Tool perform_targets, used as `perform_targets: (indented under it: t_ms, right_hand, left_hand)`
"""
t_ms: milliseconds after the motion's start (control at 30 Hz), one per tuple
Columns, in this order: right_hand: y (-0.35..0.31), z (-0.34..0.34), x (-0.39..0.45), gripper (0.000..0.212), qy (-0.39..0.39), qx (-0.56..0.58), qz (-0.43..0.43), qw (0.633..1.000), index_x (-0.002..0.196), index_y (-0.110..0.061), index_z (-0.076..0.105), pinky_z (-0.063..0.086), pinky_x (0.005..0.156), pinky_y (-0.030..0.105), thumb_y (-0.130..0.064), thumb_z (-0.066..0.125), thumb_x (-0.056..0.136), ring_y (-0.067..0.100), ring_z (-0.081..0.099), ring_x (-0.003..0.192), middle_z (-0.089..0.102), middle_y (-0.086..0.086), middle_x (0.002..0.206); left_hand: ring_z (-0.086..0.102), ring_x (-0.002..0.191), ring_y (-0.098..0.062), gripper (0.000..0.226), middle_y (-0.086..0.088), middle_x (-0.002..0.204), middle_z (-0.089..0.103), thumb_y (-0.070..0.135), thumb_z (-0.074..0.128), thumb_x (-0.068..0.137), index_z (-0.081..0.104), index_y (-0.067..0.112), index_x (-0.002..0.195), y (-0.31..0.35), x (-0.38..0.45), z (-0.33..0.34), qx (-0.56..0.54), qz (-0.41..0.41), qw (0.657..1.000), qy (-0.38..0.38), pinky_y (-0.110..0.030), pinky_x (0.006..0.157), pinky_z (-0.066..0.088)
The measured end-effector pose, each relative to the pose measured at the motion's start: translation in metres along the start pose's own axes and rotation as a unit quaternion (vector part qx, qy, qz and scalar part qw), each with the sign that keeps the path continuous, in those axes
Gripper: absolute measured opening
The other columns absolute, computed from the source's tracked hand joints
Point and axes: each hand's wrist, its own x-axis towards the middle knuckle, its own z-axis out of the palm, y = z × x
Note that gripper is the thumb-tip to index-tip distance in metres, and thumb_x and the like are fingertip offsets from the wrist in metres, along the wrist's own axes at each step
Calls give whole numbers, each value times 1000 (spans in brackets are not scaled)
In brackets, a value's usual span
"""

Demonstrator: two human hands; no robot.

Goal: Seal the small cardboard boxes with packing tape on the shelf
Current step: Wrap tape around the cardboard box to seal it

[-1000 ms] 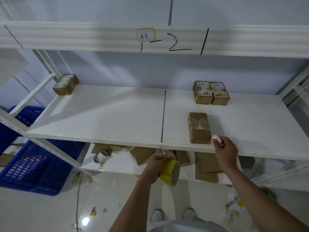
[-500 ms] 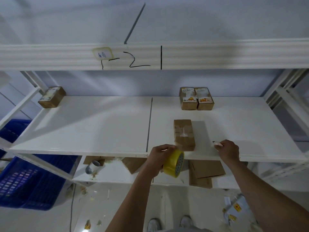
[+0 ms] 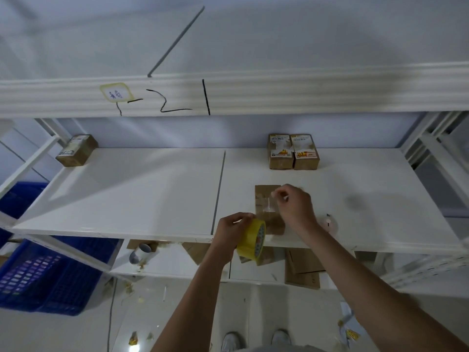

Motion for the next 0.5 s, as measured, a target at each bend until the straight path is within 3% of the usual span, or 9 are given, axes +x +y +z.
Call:
perform_targets:
  t_ms: [100,233,333,500]
  right_hand:
    - [-9,1,-1,18,-72,15,-7,997,106,-12,73,40,68,9,-23,61,98,4,58,85,71,-5,101]
    - [-14,8,0,27,-186,23,-11,982,109,-15,75,44,76,20,-35,63,96,9,61,92,72,-2,106]
    - [-19,14,4,20,-199,40,-6,979,104,-15,76,46,77,20,-30,70,92,10,64,96,72,-3,102]
    - [-43,36,8,10,-213,27,-1,977,95,-14,79,42,64,12,-20,73,90,8,64,87,73,-3,94]
  left_hand:
    - [70,99,-34,17,-6,101,75,26,64,97,80,22,92,6,2,9,1,1,1000,12,-57,89,56]
    - [73,92,-30,17,-5,93,77,30,65,96,79,23,91,15,0,15,18,10,999,29,-52,88,58]
    - [73,91,-29,16,-4,90,77,32,65,96,78,24,91,17,-2,7,32,12,998,45,-52,88,58]
    - [72,95,-34,18,-11,98,76,33,64,96,78,24,94,16,-6,-25,27,-5,998,53,-56,89,57]
